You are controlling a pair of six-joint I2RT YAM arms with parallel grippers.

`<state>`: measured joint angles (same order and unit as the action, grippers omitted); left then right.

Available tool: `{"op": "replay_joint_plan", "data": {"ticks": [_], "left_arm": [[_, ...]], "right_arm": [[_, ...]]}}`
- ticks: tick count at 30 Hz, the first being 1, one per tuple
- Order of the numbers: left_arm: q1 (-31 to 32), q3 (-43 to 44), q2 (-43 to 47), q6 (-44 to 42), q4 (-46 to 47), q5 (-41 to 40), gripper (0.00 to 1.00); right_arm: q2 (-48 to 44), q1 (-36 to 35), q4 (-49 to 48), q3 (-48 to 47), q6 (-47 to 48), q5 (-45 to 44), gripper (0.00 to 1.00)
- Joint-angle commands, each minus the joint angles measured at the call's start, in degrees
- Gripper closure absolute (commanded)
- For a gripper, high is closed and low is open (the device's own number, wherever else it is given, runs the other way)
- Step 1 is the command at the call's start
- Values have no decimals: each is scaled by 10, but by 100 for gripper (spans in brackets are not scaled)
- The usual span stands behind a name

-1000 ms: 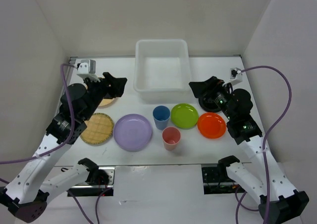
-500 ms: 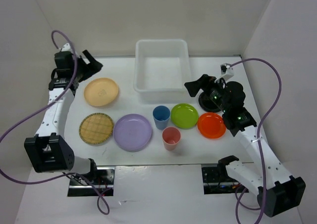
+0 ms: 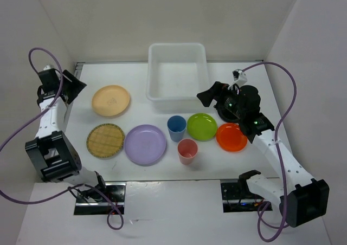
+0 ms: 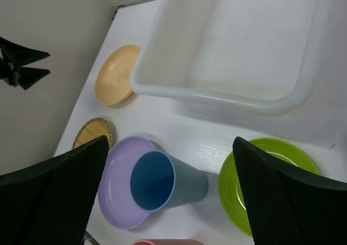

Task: Place the mixed dishes into the plastic bin

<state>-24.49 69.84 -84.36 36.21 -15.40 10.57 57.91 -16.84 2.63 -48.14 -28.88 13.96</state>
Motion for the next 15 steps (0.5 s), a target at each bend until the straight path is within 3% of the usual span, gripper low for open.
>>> {"op": "replay_joint_plan", "data": {"ticks": [1, 15], "left_arm": [[-6, -11, -40, -31, -14, -23, 26], [0, 57, -183, -73, -61, -42, 22]], "right_arm": [[0, 3, -27, -27, 5, 12, 0], [6, 3, -32, -22, 10, 24, 0]]}}
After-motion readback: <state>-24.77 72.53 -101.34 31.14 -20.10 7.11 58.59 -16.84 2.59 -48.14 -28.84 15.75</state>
